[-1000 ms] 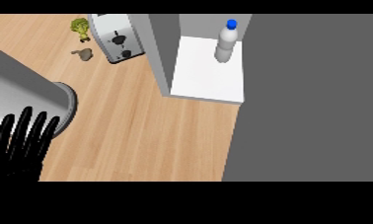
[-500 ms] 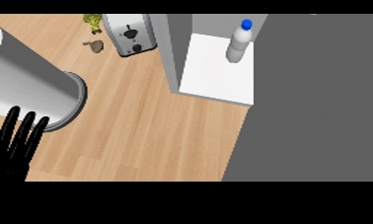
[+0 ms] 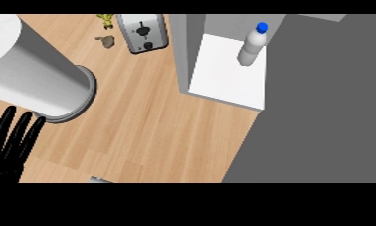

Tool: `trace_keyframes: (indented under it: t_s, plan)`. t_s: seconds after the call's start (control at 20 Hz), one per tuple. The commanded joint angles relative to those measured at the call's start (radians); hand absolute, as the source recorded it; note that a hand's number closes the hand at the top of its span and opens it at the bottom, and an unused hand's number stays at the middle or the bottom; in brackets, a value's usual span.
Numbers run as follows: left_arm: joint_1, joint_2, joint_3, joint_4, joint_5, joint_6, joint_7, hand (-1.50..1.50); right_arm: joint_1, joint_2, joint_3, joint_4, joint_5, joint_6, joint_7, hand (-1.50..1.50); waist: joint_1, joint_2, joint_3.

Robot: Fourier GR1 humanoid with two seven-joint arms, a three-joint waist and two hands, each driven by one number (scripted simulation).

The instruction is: Pick up the bottled water, place it into the cabinet and close the cabinet

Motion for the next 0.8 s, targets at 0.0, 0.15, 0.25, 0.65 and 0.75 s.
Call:
trace_keyframes:
  t_s: [0.0,0.15,0.25,0.65,0.75]
  plan:
    - [0.000,0.006,0.009,0.007,0.006,-0.012,0.000,-1.50,-0.106,0.024,0.123,-0.022,0.039,0.028,0.092,1.50,0.013,0.001,-0.004]
    - [0.001,0.017,0.021,0.014,0.009,-0.019,0.004,-1.50,-0.130,0.024,0.123,-0.012,0.034,0.028,0.111,1.50,0.000,-0.002,-0.004]
    - [-0.008,0.025,0.031,0.014,0.014,-0.029,0.005,-1.50,-0.143,0.010,0.111,-0.007,0.020,0.039,0.118,1.50,0.005,0.005,-0.005]
    - [-0.003,0.029,0.046,0.025,0.034,-0.044,0.006,-1.50,-0.192,0.023,0.074,0.002,0.010,0.025,0.117,1.50,0.005,0.005,-0.007]
    - [0.003,0.032,0.041,0.027,0.031,-0.051,0.009,-1.50,-0.180,0.028,0.080,0.012,-0.012,0.021,0.125,1.50,0.004,0.010,-0.006]
